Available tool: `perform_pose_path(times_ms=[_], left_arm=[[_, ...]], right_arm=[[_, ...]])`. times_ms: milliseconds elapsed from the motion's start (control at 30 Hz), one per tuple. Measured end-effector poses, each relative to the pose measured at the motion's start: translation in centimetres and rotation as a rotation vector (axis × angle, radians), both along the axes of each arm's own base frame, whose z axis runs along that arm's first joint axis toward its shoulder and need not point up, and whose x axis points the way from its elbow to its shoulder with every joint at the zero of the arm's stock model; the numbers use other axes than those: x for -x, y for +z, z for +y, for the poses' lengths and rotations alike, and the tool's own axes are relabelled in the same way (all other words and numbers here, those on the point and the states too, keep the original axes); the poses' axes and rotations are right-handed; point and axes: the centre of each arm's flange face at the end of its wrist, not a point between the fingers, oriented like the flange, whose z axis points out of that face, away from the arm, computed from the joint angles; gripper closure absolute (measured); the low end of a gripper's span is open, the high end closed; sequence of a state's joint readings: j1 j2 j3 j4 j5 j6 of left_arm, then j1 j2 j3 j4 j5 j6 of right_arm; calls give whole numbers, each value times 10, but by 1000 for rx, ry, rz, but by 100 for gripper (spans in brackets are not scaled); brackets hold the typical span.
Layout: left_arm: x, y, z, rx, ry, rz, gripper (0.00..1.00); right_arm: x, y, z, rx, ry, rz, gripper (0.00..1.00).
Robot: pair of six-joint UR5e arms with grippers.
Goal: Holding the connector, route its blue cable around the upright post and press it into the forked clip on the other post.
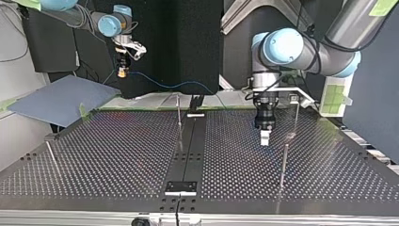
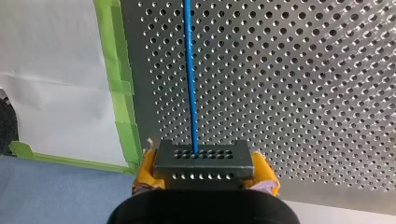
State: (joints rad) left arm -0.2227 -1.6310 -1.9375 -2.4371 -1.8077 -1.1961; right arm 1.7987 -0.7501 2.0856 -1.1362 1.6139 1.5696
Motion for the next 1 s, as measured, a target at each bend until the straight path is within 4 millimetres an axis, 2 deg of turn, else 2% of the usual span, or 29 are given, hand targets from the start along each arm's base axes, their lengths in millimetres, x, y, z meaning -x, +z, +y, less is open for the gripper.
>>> perform_pose_path(times_ms=[267,567,1000], left_arm=[[-1,-7,-3,-39,16,15,0],[-13,-31,-5,-110,75,76,0],[-23,-21,-6,-211,120,84,0]], right_arm=[[0,0,0,-1,0,-1,100],[0,0,0,-1,3,-2,100],[0,0,0,0,3,-2,100]])
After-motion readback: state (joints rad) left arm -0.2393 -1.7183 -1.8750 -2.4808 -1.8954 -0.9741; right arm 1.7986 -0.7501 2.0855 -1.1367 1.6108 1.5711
